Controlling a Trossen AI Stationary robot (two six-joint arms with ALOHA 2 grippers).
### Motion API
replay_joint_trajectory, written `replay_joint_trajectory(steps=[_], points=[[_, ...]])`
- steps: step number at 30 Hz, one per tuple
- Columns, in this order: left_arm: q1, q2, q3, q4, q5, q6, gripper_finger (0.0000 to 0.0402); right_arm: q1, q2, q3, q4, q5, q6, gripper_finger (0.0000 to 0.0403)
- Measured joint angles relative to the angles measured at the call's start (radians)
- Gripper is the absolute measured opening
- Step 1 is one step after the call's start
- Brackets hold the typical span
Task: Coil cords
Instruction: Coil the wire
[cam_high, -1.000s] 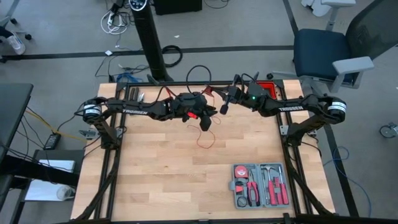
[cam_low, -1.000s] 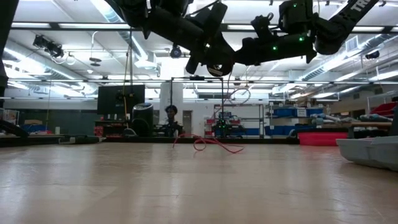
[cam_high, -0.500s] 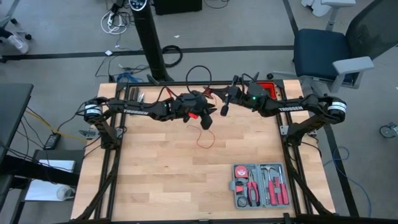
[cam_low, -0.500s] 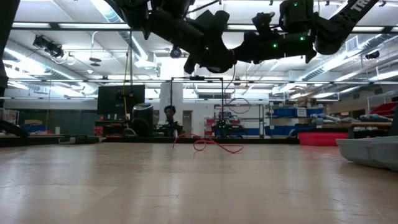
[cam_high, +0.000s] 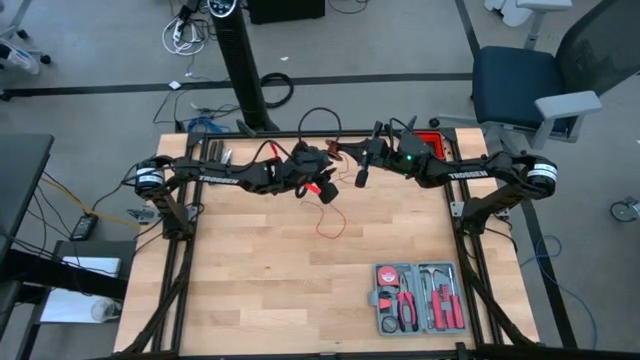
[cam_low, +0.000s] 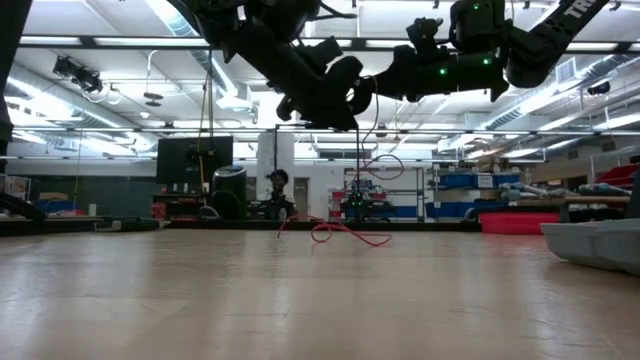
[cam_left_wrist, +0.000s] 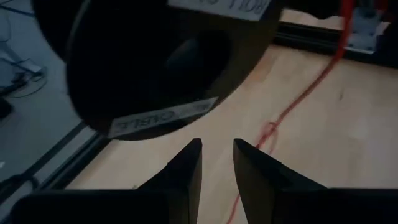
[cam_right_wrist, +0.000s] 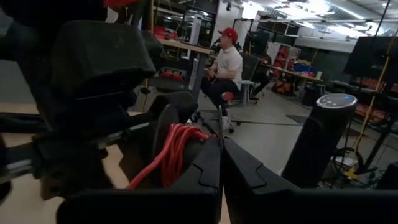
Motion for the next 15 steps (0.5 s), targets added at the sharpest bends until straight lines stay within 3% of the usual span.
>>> replay_joint_trajectory(steps=[7,15], points=[[-0.002,0.007,0.0,-0.043,0.254,-0.015,0.0094,-0.016,0.0,0.0,-0.003,-0.004,-0.021,0.0003],[-0.001,0.061,0.0,0.041,0.264,-0.044,0.0094,-0.016,0.0,0.0,0.003,-0.042,0.002,0.0003]])
